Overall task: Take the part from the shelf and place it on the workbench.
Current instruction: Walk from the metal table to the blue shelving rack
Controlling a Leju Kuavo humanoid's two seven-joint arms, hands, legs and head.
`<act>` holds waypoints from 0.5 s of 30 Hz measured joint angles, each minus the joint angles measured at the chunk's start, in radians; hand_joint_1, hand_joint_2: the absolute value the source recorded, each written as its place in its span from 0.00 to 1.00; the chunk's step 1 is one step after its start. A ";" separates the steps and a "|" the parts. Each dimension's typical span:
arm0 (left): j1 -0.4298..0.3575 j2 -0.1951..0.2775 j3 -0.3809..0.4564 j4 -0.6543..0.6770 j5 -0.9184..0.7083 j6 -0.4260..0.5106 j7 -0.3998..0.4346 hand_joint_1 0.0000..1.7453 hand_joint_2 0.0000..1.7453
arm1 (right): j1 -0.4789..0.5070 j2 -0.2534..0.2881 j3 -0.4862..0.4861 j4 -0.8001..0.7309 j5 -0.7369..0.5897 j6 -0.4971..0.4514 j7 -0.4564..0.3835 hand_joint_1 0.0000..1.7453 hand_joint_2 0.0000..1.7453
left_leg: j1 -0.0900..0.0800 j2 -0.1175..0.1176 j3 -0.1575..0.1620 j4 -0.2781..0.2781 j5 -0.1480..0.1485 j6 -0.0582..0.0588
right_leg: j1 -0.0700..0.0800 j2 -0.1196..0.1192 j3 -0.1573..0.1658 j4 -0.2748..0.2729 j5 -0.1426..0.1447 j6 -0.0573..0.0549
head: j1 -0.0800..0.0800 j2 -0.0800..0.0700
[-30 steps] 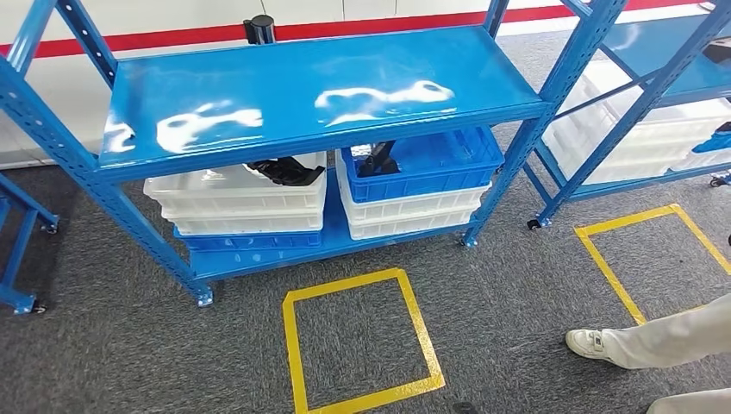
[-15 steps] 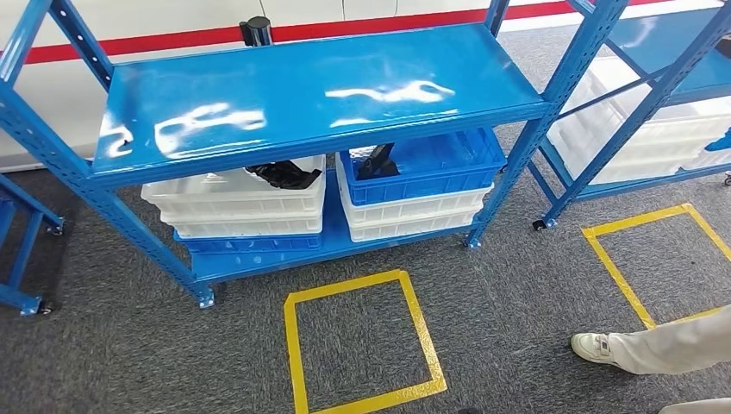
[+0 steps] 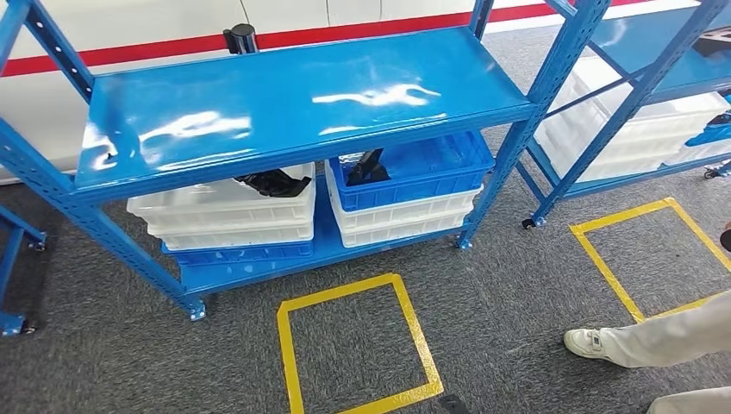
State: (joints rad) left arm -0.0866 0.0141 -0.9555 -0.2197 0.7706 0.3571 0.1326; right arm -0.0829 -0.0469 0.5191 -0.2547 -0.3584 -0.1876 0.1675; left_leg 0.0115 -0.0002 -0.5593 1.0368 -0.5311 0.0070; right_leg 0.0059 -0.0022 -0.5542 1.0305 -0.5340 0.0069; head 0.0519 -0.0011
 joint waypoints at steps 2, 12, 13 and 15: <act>0.008 -0.002 0.035 -0.003 -0.042 -0.019 -0.006 0.00 1.00 | 0.012 0.002 -0.016 -0.006 0.019 0.010 -0.010 0.00 1.00 | 0.006 0.006 0.008 -0.006 0.000 0.008 | -0.004 0.001 -0.033 0.076 -0.045 0.014 | 0.008 0.000; 0.029 -0.008 0.205 -0.070 -0.246 -0.111 -0.038 0.00 1.00 | 0.081 0.006 -0.111 -0.016 0.103 0.059 -0.056 0.00 1.00 | 0.006 -0.011 0.027 -0.009 -0.015 -0.010 | -0.005 -0.006 0.010 -0.007 0.012 0.001 | 0.039 0.000; 0.034 -0.008 0.224 -0.077 -0.267 -0.120 -0.042 0.00 1.00 | 0.085 0.008 -0.122 -0.017 0.112 0.065 -0.061 0.00 1.00 | 0.007 -0.013 0.026 -0.010 -0.013 -0.017 | -0.003 -0.005 0.013 -0.016 0.010 -0.004 | 0.041 0.000; 0.049 -0.008 0.262 -0.087 -0.307 -0.138 -0.049 0.00 1.00 | 0.091 0.011 -0.142 -0.020 0.133 0.075 -0.070 0.00 1.00 | 0.007 -0.013 0.031 -0.016 -0.013 -0.017 | -0.004 -0.004 0.018 -0.027 0.011 -0.003 | 0.040 0.000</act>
State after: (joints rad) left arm -0.0379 0.0061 -0.6936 -0.3068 0.4631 0.2188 0.0836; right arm 0.0078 -0.0362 0.3769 -0.2744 -0.2256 -0.1122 0.0977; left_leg 0.0183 -0.0130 -0.5285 1.0204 -0.5438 -0.0095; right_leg 0.0017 -0.0057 -0.5360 1.0031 -0.5231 0.0036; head 0.0919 -0.0011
